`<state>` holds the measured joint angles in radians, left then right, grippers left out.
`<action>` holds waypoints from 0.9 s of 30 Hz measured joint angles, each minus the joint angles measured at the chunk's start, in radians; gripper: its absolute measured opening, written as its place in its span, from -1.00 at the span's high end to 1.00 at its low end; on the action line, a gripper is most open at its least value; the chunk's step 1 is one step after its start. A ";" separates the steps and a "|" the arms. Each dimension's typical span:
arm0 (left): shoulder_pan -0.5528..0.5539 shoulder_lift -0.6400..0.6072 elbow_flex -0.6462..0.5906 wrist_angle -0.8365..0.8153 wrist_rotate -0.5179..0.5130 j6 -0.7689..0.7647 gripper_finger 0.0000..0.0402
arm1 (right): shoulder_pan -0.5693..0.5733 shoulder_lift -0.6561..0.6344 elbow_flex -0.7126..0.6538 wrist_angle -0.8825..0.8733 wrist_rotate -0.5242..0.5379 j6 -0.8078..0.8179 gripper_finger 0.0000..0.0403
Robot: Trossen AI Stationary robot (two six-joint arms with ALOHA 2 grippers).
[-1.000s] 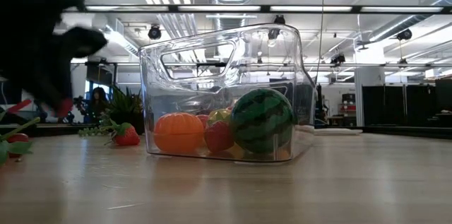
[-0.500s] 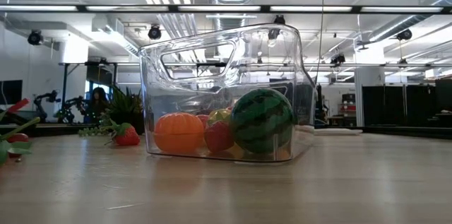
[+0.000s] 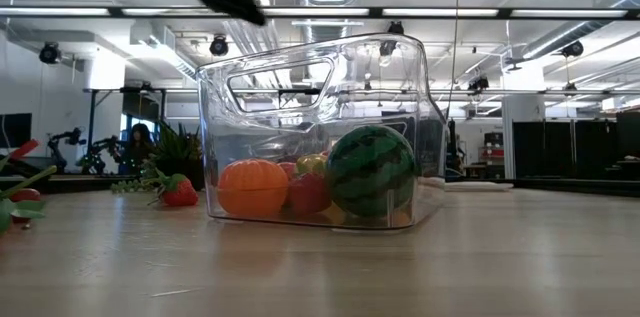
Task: Pick and placing Produce into tupperware
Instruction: Put the red cherry into the transparent bin
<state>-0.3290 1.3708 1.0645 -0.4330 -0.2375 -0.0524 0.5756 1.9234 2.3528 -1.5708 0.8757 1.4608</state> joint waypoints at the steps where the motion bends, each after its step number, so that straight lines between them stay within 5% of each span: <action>1: 0.000 -0.023 -0.002 -0.057 0.000 -0.026 -0.22 | -0.002 0.000 0.000 -0.001 0.000 -0.001 -0.64; 9: -0.010 -0.175 -0.067 -0.496 0.048 -0.433 -0.37 | -0.043 0.000 -0.002 0.000 -0.026 -0.005 -0.64; 12: -0.074 -0.209 -0.123 -0.468 0.141 -0.417 -0.37 | -0.064 0.000 -0.004 0.000 -0.064 -0.041 -0.63; 17: -0.266 -0.225 -0.219 -0.382 0.148 -0.285 -0.37 | -0.076 0.000 -0.014 0.000 -0.108 -0.072 -0.63; 27: -0.400 -0.072 -0.291 -0.131 0.006 -0.196 -0.37 | -0.076 0.000 -0.039 0.000 -0.117 -0.049 -0.64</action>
<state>-0.7293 1.2993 0.7731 -0.5640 -0.2318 -0.2482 0.5000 1.9232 2.3135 -1.5713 0.7589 1.4122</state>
